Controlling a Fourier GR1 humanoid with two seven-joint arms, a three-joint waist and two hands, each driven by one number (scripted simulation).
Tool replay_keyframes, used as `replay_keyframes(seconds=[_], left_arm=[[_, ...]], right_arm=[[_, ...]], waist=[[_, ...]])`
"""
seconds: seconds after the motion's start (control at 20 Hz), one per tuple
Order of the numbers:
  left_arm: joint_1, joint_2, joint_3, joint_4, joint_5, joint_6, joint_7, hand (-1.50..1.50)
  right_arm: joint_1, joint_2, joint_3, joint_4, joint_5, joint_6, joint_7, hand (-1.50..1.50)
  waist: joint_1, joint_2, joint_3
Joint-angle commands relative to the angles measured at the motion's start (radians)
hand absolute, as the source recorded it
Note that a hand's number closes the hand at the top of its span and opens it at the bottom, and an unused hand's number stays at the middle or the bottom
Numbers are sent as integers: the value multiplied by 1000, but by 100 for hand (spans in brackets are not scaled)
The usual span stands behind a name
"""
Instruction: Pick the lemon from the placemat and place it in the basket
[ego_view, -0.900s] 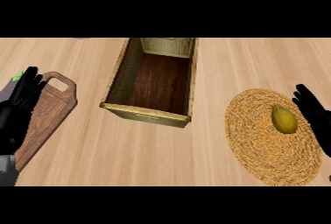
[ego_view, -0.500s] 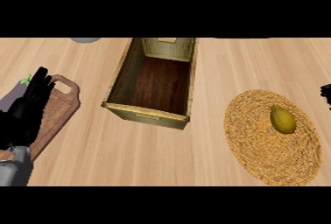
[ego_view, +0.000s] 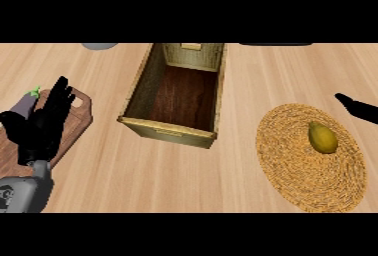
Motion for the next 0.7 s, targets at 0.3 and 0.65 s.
replay_keyframes(seconds=[0.3,0.65], left_arm=[[0,6,28,43,1,-6,-8,0],[17,-40,-5,74,-47,14,-56,0]], right_arm=[[35,-356,158,-94,108,378,483,-150],[55,-459,136,-256,-100,710,708,-150]], waist=[[-36,-10,-5],[-29,-7,0]])
